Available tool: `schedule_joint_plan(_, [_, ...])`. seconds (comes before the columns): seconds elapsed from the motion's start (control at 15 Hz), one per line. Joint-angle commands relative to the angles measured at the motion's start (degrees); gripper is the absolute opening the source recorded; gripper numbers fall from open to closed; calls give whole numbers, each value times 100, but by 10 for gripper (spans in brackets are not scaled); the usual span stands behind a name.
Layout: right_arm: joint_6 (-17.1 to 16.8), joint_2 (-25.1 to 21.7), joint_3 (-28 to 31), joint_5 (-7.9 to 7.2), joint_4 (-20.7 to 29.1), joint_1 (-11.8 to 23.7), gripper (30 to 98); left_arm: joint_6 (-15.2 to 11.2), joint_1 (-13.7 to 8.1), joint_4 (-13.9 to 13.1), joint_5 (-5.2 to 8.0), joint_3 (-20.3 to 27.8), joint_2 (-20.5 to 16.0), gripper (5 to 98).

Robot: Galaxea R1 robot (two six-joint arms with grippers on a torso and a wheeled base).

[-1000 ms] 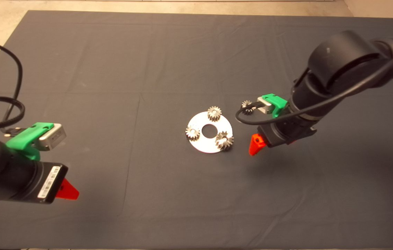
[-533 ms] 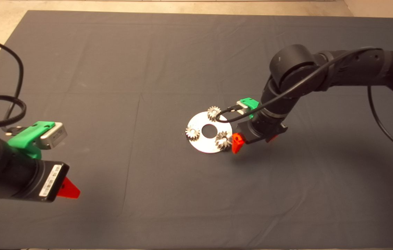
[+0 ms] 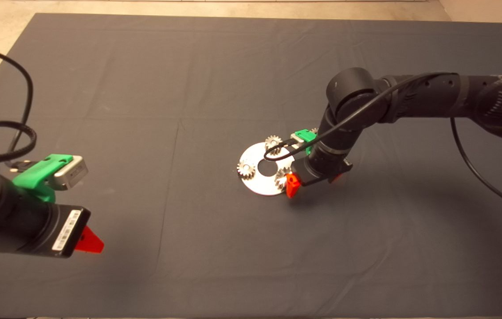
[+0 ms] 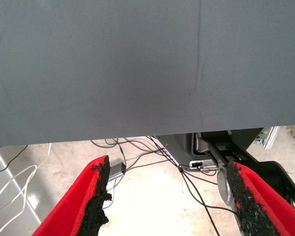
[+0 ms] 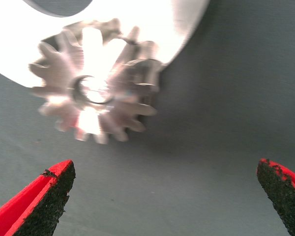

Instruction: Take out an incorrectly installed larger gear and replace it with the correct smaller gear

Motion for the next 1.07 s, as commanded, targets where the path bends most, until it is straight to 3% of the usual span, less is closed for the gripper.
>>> schedule_joint_plan(0.0, [-49,411,-271,-730,-198,1,979,-31,-93,-73,760,-13,59,592])
schedule_joint_plan(0.33, [-58,722,-580,-730,-198,7,979,-92,-93,-73,760,4,68,592])
schedule_joint_plan(1.0, [-303,766,-879,-730,-602,18,979,-110,-93,-65,760,22,120,592])
